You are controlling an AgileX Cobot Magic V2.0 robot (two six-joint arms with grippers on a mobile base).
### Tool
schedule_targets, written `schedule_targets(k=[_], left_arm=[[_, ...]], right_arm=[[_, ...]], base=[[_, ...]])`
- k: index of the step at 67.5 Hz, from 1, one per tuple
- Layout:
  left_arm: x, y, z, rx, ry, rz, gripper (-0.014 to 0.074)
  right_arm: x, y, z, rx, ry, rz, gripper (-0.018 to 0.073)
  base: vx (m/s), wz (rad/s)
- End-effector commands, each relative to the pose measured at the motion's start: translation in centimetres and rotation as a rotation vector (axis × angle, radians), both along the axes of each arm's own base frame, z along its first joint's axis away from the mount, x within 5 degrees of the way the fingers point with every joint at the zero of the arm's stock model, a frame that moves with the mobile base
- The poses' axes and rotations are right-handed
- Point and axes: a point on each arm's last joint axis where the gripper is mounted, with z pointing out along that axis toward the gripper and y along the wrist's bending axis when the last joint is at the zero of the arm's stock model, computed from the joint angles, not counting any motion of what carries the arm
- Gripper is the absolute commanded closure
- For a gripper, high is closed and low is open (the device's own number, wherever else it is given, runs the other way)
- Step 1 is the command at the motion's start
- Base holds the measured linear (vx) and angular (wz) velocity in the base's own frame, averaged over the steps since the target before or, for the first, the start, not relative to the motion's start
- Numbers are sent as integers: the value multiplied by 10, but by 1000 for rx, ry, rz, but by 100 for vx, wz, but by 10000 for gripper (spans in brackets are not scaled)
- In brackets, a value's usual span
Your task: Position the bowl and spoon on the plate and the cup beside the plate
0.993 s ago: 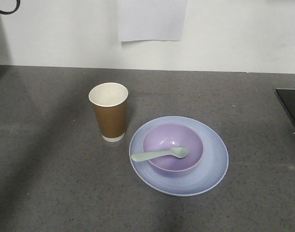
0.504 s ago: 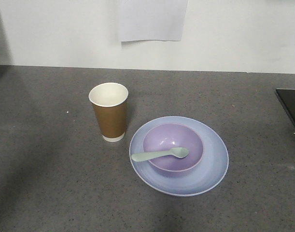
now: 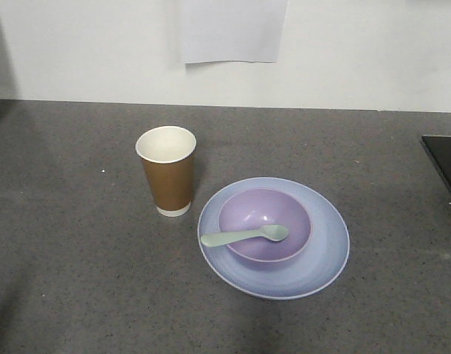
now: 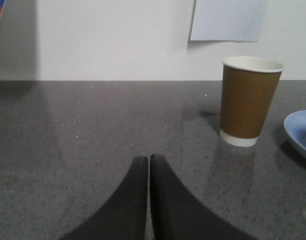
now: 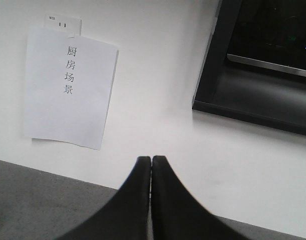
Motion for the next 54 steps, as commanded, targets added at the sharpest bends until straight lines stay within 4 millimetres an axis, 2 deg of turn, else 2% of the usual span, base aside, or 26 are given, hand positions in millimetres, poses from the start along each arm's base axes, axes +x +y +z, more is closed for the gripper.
schedule_targets(k=[1,12,54], left_arm=[[2,2,5,-31,-90,31,603],[6,4,-13,-41,-130,69,603],[6,5,-14,22,-124,73,603]], right_arm=[[-4,0,13,-13,-91,10,565],[-4,0,13,-13,-91,10,565],[-4,0,13,-13,-91,10,565]], base=[[0,0],[0,0],[0,0]])
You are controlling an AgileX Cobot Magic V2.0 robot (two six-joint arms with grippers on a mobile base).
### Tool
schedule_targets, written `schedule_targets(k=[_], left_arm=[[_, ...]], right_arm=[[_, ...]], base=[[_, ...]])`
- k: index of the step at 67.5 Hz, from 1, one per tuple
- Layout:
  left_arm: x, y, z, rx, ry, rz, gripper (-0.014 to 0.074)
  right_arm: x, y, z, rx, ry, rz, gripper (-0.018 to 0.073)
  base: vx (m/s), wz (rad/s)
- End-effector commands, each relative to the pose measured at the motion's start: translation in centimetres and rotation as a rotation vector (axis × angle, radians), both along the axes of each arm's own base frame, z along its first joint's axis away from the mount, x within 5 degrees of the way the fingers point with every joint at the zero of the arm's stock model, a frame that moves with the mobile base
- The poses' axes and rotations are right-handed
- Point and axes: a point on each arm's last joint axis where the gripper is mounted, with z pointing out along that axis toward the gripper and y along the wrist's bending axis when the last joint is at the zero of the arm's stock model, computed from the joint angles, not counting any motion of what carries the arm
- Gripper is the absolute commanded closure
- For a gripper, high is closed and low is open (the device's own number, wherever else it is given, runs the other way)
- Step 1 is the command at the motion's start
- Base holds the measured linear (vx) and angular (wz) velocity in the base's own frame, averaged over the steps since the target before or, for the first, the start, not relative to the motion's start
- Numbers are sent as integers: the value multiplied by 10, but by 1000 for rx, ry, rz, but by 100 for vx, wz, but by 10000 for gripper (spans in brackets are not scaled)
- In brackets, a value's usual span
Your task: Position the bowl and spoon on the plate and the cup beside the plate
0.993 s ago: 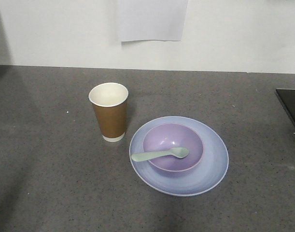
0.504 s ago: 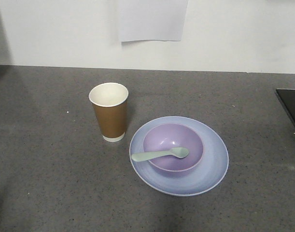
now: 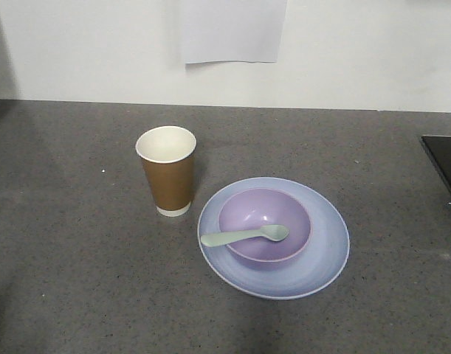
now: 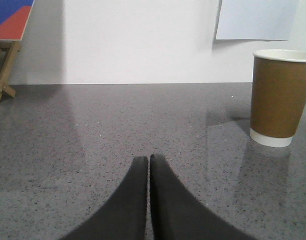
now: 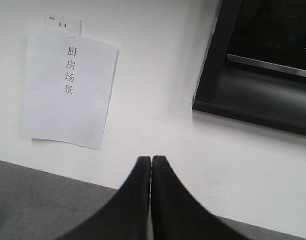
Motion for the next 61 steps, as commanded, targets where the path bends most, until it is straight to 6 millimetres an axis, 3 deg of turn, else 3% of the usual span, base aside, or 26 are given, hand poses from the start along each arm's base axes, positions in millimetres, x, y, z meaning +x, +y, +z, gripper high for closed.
schedule_targets(k=[1,61], left_arm=[[0,0,11,-14,-68,2,603],[0,0,11,-14,-68,2,603]], right_arm=[[-4,0,13,-12,-91,10,565],[-4,0,13,-12,-92,11,565]], base=[[0,0],[0,0]])
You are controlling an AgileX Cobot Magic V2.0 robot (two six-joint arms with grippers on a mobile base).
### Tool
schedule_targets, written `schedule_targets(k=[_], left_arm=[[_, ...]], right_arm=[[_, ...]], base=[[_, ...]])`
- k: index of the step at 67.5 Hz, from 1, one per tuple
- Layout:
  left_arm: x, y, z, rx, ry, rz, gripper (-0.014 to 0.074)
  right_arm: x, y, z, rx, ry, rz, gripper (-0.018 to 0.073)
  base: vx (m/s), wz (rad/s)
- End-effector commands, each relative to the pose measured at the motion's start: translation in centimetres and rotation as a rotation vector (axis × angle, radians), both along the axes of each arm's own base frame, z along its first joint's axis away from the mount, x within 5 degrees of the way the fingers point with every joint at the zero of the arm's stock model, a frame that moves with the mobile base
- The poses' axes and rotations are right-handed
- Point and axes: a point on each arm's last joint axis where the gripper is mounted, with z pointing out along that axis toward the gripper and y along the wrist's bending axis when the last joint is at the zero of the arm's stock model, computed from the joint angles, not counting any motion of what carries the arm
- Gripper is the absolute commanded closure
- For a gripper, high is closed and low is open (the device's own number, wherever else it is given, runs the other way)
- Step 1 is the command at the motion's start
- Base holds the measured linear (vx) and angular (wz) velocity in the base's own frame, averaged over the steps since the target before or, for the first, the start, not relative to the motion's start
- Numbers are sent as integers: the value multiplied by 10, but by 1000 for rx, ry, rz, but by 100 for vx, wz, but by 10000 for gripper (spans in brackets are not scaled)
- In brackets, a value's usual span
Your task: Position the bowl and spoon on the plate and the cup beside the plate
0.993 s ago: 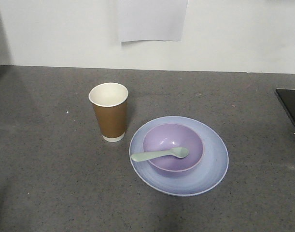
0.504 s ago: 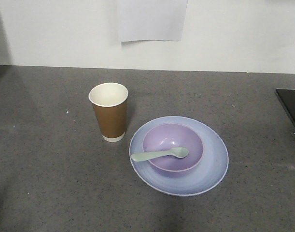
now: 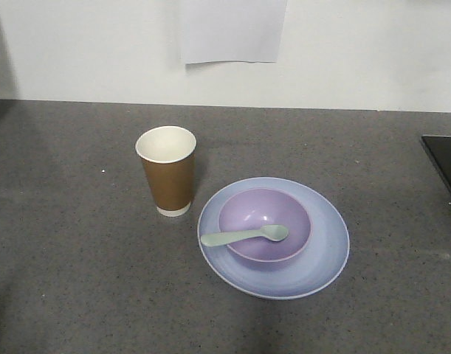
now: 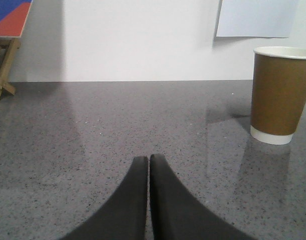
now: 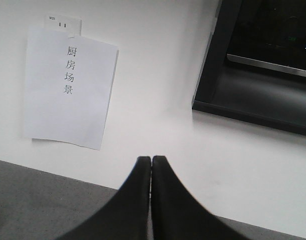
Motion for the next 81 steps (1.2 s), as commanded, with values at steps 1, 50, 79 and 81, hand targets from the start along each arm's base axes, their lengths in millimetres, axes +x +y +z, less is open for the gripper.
schedule_targets(k=[1,50,79,81], left_arm=[[0,0,12,-14,-76,1,603],[0,0,12,-13,-76,1,603],[0,0,12,-13,-76,1,603],[0,0,12,-13,-76,1,603]], right_arm=[[-4,0,13,-12,-92,11,565],[11,-12,-142,220,95,-56,565],[-42,-21,-268,208,82,-121,565],[-46,-21,-272,209,68,-120,565]], base=[[0,0],[0,0],[0,0],[0,0]])
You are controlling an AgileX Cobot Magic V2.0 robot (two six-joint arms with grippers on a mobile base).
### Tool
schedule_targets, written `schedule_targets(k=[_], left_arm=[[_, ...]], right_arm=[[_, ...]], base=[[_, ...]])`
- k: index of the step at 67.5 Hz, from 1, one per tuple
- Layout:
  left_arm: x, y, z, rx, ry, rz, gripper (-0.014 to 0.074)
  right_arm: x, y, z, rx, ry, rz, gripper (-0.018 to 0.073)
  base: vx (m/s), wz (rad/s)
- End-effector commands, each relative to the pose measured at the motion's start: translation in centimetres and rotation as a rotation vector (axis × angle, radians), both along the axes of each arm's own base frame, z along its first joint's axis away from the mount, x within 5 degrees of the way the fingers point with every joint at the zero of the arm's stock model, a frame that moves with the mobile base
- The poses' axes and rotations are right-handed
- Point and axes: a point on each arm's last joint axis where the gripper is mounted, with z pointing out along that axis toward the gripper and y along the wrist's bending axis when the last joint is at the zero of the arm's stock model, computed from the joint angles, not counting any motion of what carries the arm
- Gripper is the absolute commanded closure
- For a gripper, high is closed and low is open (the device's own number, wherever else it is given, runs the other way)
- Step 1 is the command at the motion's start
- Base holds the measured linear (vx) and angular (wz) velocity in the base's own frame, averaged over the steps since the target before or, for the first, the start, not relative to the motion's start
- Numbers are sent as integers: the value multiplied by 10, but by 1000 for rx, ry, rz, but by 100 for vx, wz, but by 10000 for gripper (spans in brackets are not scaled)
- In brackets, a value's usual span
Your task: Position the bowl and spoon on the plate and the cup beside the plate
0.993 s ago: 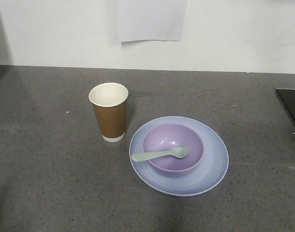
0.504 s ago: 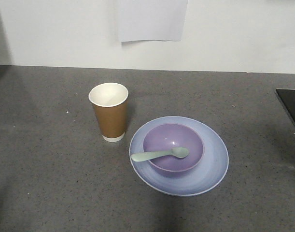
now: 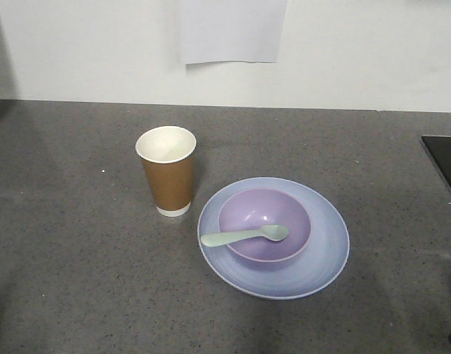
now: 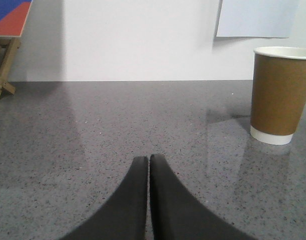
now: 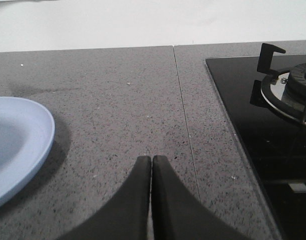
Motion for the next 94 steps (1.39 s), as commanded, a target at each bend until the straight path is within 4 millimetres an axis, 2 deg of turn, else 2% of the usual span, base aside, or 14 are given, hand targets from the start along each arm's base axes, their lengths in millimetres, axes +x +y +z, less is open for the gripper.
schedule_targets(k=[1,8,29,94], left_arm=[[0,0,12,-10,-77,1,603],[0,0,12,-10,-77,1,603],[0,0,12,-10,-77,1,603],[0,0,12,-10,-77,1,603]], right_arm=[[-8,2,-1,-20,-140,18,565],[-18,1,-10,-11,-164,5,565],[-31,1,-16,-5,-234,-13,565],[-31,1,-15,-11,-245,-10,565]], base=[[0,0],[0,0],[0,0],[0,0]])
